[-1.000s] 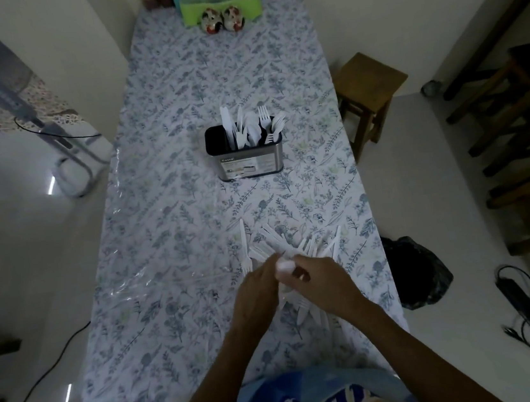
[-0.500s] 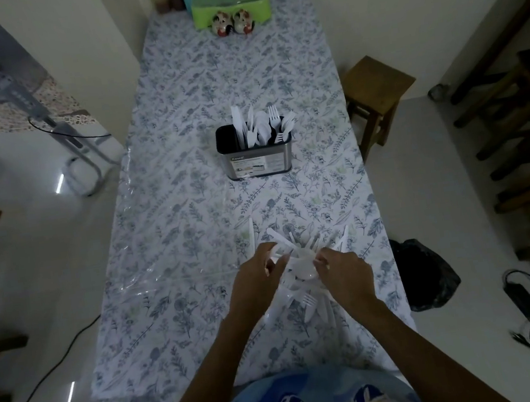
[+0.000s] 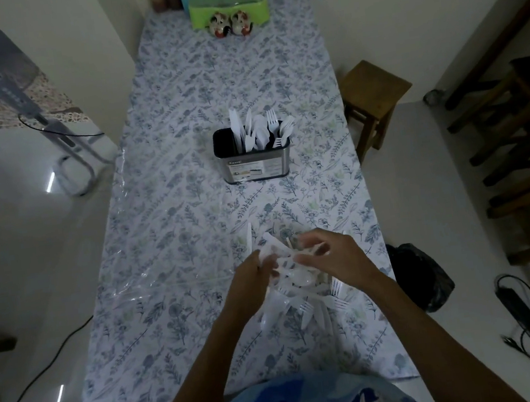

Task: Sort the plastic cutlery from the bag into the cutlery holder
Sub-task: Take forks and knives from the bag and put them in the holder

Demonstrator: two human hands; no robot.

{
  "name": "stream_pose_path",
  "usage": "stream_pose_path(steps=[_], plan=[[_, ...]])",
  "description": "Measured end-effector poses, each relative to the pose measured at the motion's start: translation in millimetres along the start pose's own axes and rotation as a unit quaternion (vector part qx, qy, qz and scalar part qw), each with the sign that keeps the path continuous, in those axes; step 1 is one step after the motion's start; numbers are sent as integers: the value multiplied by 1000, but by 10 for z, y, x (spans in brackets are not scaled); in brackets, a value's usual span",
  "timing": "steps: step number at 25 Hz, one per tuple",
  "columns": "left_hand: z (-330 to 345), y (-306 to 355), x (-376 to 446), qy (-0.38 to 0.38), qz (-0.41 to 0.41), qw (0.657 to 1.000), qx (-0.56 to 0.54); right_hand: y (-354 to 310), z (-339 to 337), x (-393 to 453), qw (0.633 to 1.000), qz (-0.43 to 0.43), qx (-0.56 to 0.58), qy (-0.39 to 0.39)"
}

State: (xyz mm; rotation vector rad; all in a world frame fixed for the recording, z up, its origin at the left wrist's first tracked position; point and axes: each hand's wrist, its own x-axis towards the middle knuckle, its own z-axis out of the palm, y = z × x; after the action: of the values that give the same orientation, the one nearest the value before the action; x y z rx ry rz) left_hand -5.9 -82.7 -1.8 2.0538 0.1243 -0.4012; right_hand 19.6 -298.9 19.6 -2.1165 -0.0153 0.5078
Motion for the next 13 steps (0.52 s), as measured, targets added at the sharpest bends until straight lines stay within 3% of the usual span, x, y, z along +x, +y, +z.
stream_pose_path(steps=[3,6,10,13], plan=[[-76,-9,-126,17,-77,975,-207,166,177,197,970,67,-234,13],[-113,-30,-158,23,-97,959,-267,224,335,265,956,82,-281,30],[-96,-3,-101,50,-90,974,-201,218,311,229,944,64,-306,105],[-48,152,-17,93,-22,991,-94,136,223,135,904,-50,-368,211]])
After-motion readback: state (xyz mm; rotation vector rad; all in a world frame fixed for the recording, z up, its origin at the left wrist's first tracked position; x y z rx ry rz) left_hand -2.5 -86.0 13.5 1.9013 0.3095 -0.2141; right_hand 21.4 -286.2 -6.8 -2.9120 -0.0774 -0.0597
